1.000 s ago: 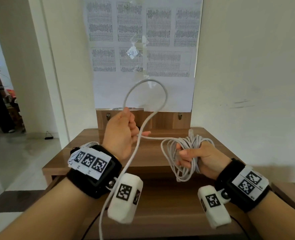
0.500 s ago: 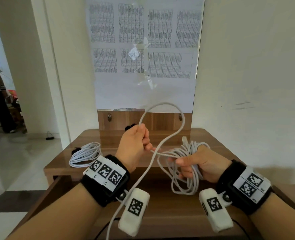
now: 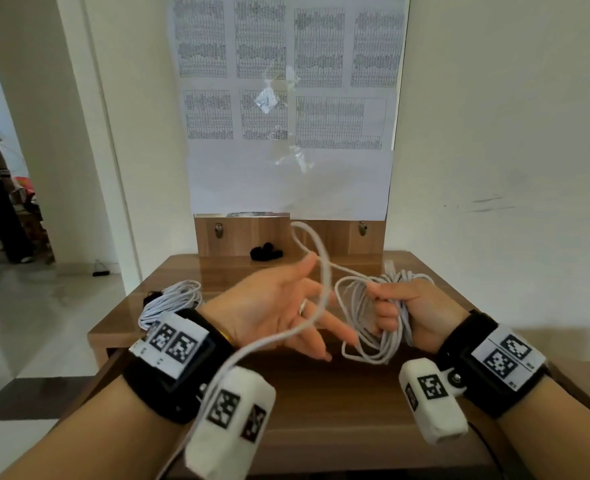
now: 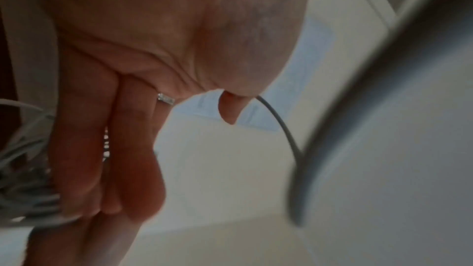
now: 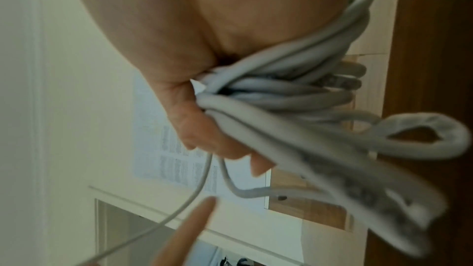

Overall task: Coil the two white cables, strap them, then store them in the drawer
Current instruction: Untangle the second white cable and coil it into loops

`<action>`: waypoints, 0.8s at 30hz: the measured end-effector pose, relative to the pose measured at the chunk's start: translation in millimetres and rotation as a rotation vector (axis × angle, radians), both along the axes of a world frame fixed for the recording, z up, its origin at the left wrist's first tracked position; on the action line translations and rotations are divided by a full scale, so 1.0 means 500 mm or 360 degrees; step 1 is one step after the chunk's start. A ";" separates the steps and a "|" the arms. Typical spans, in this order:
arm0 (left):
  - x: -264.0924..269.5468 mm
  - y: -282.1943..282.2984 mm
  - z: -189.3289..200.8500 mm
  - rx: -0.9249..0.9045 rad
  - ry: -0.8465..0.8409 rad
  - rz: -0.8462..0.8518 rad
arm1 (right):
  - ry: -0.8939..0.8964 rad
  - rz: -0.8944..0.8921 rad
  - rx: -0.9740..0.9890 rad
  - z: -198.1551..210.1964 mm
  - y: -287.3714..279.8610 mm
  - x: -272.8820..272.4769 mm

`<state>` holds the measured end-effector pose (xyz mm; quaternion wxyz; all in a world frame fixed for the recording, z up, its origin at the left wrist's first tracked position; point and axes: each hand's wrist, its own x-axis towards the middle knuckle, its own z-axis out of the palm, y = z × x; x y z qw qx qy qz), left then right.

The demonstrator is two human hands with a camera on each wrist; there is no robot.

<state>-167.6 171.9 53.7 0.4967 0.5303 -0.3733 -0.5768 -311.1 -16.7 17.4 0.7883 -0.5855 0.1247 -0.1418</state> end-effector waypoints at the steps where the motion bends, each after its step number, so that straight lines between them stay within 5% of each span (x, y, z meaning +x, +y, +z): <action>1: 0.012 0.003 0.006 -0.0058 0.0168 -0.0005 | 0.0006 -0.0034 0.0005 -0.001 -0.005 0.001; 5: 0.031 0.004 0.013 -0.0282 0.0449 -0.0253 | 0.0115 -0.0087 -0.0218 -0.012 -0.023 0.000; 7: 0.016 0.006 0.018 -0.0515 0.0794 -0.0304 | 0.0165 -0.0083 -0.0334 -0.016 -0.025 0.003; 12: 0.060 0.021 0.031 -0.0736 0.1410 0.0268 | 0.0279 -0.0193 -0.0525 -0.031 -0.039 -0.001; 20: 0.067 0.022 0.041 -0.0374 0.0719 0.0497 | 0.0367 -0.0213 -0.0660 -0.026 -0.065 -0.035; 24: 0.044 0.022 0.047 -0.0321 0.1012 0.0357 | 0.0426 -0.0226 -0.0821 -0.034 -0.077 -0.037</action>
